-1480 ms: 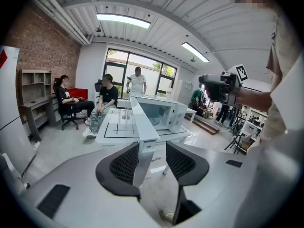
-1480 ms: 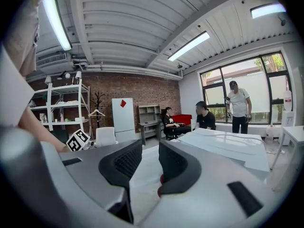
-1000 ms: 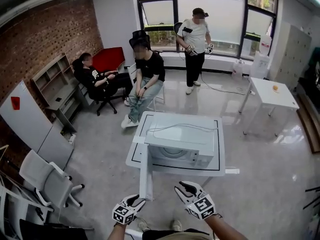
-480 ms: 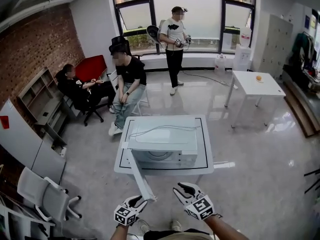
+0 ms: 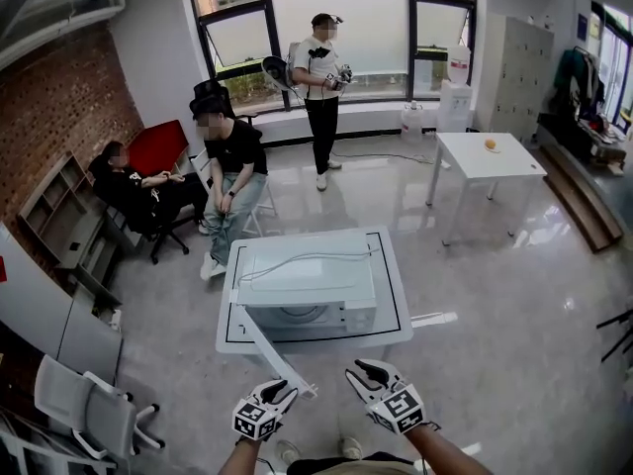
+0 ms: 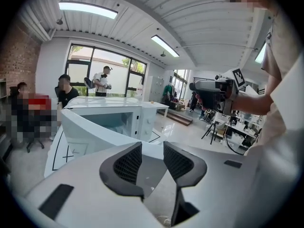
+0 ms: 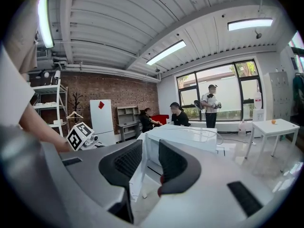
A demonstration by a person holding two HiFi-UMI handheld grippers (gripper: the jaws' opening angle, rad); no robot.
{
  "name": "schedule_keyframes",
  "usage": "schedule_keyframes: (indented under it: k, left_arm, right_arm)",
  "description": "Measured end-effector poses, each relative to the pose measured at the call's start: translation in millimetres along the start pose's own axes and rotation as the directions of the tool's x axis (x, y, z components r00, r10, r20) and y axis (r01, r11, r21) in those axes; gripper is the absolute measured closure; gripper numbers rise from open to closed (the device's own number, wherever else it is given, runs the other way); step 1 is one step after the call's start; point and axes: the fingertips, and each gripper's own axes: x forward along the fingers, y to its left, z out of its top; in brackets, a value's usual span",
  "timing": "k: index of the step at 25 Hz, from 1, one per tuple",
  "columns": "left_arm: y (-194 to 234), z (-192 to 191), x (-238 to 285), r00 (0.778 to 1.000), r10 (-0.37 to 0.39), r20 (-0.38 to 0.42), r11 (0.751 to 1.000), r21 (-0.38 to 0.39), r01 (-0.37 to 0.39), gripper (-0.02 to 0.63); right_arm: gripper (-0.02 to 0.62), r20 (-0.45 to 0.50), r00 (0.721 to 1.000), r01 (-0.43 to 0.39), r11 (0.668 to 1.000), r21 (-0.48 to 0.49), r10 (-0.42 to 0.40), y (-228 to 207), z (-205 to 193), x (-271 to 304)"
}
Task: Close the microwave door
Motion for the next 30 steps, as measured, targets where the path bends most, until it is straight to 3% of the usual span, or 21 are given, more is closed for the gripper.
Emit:
schedule_keyframes:
  k: [4,7,13,18,30]
  left_arm:
    - [0,9,12,1.000,-0.027,-0.004,0.999,0.026,0.027,0.454]
    - [4,10,8,1.000,-0.012,0.016,1.000,0.004,0.012,0.454]
    - [9,-11,13,0.999,-0.014,-0.041,1.000,-0.003,0.014,0.454]
    - [2,-5,35,0.997,-0.043,-0.059,0.998,0.032,0.045,0.454]
    - [5,18,87,0.996,-0.058,-0.073,0.998,0.028,0.060,0.454]
  right_arm:
    - [0.483,0.007,1.000,0.020,1.000,0.015,-0.020,-7,0,0]
    - [0.483,0.008,1.000,0.030,0.999,0.025,-0.030,-10,-1,-1]
    - [0.483,0.002,0.999,0.035,0.999,0.041,-0.035,-13,-7,0]
    - [0.483,-0.003,0.999,0.041,0.998,0.049,-0.041,-18,-10,1]
    - [0.483,-0.011,0.998,0.067,0.995,0.068,-0.066,-42,-18,-1]
